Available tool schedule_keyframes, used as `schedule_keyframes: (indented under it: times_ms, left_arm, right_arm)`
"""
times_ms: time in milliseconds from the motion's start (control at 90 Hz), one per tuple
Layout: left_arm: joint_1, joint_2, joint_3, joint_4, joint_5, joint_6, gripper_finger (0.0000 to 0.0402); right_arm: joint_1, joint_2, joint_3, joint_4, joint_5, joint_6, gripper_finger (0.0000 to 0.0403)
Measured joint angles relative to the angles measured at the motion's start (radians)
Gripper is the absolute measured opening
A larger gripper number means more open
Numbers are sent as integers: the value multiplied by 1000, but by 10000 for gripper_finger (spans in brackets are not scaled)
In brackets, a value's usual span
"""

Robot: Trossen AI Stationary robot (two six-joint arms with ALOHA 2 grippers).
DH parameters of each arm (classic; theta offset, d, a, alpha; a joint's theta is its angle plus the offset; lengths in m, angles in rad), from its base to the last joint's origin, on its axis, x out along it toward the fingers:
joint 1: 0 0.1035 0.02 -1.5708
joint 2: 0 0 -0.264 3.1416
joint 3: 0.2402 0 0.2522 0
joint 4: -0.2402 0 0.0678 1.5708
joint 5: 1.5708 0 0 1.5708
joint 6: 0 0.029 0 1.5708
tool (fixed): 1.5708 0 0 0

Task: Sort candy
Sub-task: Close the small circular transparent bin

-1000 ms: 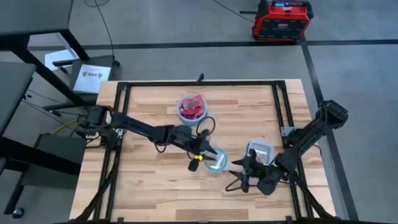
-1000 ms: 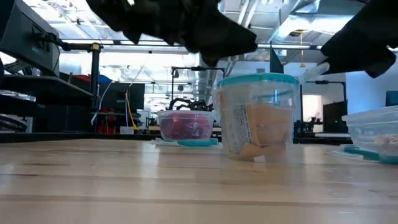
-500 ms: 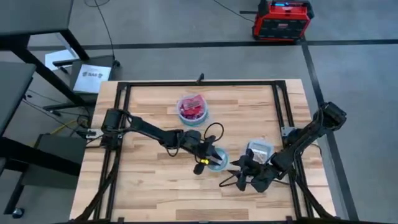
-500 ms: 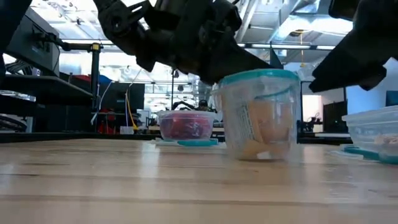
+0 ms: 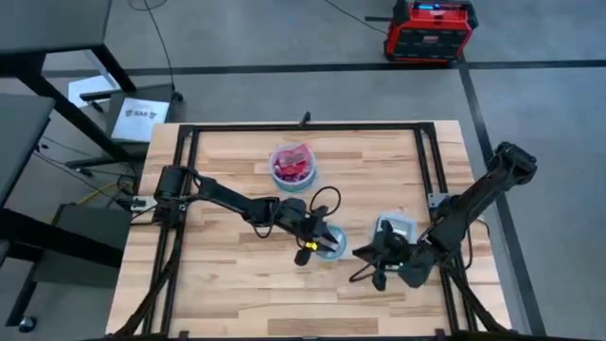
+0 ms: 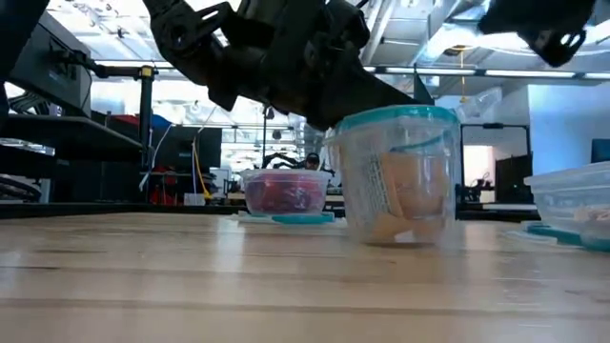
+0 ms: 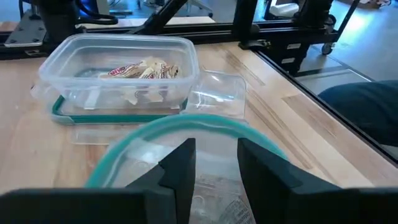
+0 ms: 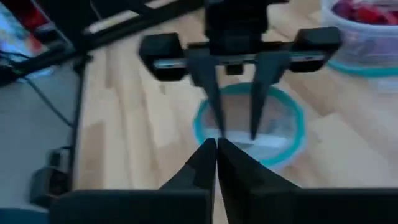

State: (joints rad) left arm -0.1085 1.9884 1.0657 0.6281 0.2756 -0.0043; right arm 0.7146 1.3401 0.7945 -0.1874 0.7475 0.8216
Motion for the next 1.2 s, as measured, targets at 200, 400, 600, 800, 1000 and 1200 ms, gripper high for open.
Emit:
schedule_keyframes:
  times_ms: [200, 400, 600, 800, 1000, 1200]
  left_arm:
    - [0, 0, 0, 5, 0, -1, 107]
    - [0, 1, -1, 16, -2, -3, 107]
    - [-2, 1, -1, 7, -6, 6, 107]
    - [-14, 39, 17, 12, -7, -10, 107]
    - [-25, 56, 77, -72, -25, 25, 107]
    - [-28, 73, 99, -76, -18, 25, 107]
  right_arm:
    - [-50, 168, -16, 16, -120, 73, 0]
    - [-50, 233, -16, 95, -145, 92, 0]
    - [-79, 252, -16, 122, -143, 69, 0]
    - [-101, 252, -16, 140, -129, 13, 0]
    - [-104, 253, -16, 141, -68, 11, 0]
    - [-123, 309, -14, 193, -47, 6, 0]
